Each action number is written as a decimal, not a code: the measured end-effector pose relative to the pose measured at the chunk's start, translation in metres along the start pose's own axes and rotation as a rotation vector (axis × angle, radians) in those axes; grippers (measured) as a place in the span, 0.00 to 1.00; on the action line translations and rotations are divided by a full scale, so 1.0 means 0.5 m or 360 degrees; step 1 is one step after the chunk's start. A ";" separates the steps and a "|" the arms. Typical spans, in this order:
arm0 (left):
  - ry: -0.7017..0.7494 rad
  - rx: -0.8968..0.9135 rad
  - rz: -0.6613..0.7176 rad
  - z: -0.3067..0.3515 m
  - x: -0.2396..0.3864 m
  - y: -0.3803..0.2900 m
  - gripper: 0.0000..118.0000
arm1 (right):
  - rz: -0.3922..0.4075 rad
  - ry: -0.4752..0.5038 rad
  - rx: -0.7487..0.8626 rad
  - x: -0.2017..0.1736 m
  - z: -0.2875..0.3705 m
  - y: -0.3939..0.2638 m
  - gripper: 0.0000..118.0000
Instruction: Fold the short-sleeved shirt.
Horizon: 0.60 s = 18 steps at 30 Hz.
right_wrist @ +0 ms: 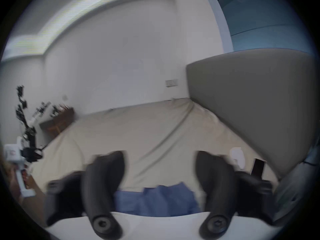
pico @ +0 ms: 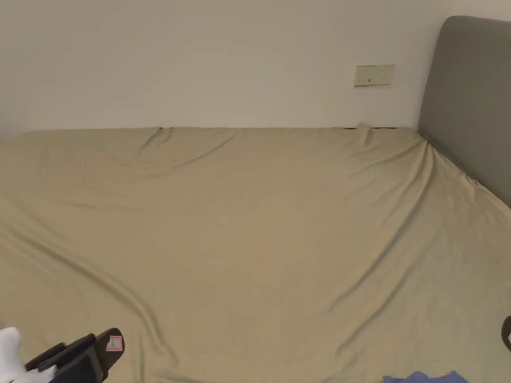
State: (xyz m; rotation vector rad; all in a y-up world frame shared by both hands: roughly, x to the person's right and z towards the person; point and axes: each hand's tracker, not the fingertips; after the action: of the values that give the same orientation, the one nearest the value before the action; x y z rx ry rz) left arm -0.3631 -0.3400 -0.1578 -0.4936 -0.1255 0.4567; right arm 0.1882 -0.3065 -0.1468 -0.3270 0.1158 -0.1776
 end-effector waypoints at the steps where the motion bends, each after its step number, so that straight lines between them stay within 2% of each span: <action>1: 0.0006 -0.0022 0.0050 -0.008 -0.006 -0.003 0.06 | -0.0014 0.0033 -0.0013 -0.015 -0.004 -0.003 0.20; 2: -0.0015 -0.0038 0.0120 -0.017 -0.013 -0.009 0.04 | -0.0001 0.0020 -0.0022 -0.028 -0.009 -0.010 0.13; 3: -0.0071 -0.0059 0.0185 -0.023 -0.029 -0.015 0.00 | 0.0004 0.0006 -0.0021 -0.038 -0.015 -0.017 0.12; 6: -0.0153 -0.0143 0.0417 -0.038 -0.084 -0.044 0.00 | 0.0057 0.0040 -0.0094 -0.064 -0.028 -0.040 0.12; 10: -0.0108 -0.0288 0.0537 -0.053 -0.184 -0.066 0.00 | 0.0033 0.0035 -0.0164 -0.077 -0.038 -0.062 0.12; 12: -0.0239 -0.0460 0.0682 -0.080 -0.248 -0.072 0.04 | 0.0017 0.0022 -0.0186 -0.077 -0.038 -0.067 0.12; 13: -0.0279 -0.0533 0.0755 -0.098 -0.279 -0.081 0.20 | 0.0000 0.0017 -0.0198 -0.076 -0.038 -0.068 0.12; 15: -0.0214 -0.0649 0.0825 -0.114 -0.294 -0.095 0.82 | -0.0028 0.0008 -0.0217 -0.074 -0.038 -0.069 0.12; 16: -0.0179 -0.0711 0.0837 -0.128 -0.312 -0.103 0.82 | -0.0037 -0.0004 -0.0225 -0.075 -0.038 -0.069 0.12; 18: -0.0138 -0.0856 0.0821 -0.152 -0.338 -0.121 0.97 | -0.0051 -0.0029 -0.0241 -0.075 -0.036 -0.069 0.12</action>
State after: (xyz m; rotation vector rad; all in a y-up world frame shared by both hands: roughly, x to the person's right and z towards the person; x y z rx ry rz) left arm -0.4732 -0.4963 -0.1965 -1.0446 -0.2075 0.9594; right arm 0.1435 -0.3370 -0.1490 -0.4816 0.1061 -0.1979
